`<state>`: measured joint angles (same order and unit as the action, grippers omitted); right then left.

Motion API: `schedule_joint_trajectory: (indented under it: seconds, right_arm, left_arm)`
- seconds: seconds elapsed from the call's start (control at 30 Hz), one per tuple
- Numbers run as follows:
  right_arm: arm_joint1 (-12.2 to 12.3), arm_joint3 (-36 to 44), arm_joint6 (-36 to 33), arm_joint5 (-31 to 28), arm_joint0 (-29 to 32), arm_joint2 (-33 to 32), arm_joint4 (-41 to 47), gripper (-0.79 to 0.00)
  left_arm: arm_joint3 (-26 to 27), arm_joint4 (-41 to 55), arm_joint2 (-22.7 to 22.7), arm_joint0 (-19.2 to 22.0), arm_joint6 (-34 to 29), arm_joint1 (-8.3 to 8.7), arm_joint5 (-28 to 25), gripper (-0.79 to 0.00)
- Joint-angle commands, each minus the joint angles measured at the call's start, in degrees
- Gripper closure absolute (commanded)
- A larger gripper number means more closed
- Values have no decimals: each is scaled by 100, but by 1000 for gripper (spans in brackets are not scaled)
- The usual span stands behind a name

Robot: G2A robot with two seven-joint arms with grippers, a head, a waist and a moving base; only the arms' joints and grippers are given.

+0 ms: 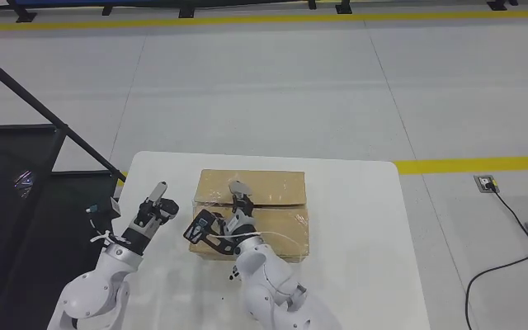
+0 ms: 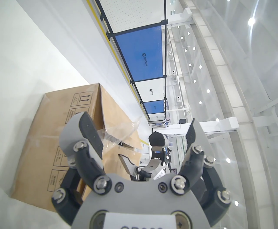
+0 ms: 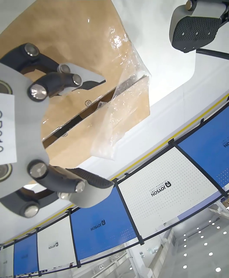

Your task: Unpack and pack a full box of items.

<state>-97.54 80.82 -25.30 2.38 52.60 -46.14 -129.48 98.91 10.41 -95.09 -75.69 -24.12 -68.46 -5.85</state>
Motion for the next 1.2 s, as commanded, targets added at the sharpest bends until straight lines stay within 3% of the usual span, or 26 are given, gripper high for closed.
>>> schedule_joint_trajectory:
  seconds: [0.0,0.07,0.43,0.97,1.17]
  right_arm:
    - [-36,-147,-83,154,-78,7,-46,-536]
    - [-81,-304,-175,290,-161,31,-77,-388]
    - [-212,-501,-186,388,-268,40,-100,-413]
    - [-211,-71,-185,541,32,-432,-326,-351]
    - [-220,16,-203,514,74,-574,-351,-283]
  left_arm:
    - [3,6,5,-1,3,2,-1,-785]
    - [8,18,8,-4,22,3,-10,-785]
    - [-10,63,-12,-4,65,17,13,-785]
    - [19,71,40,23,73,33,12,-785]
    - [20,88,48,26,73,39,14,-785]
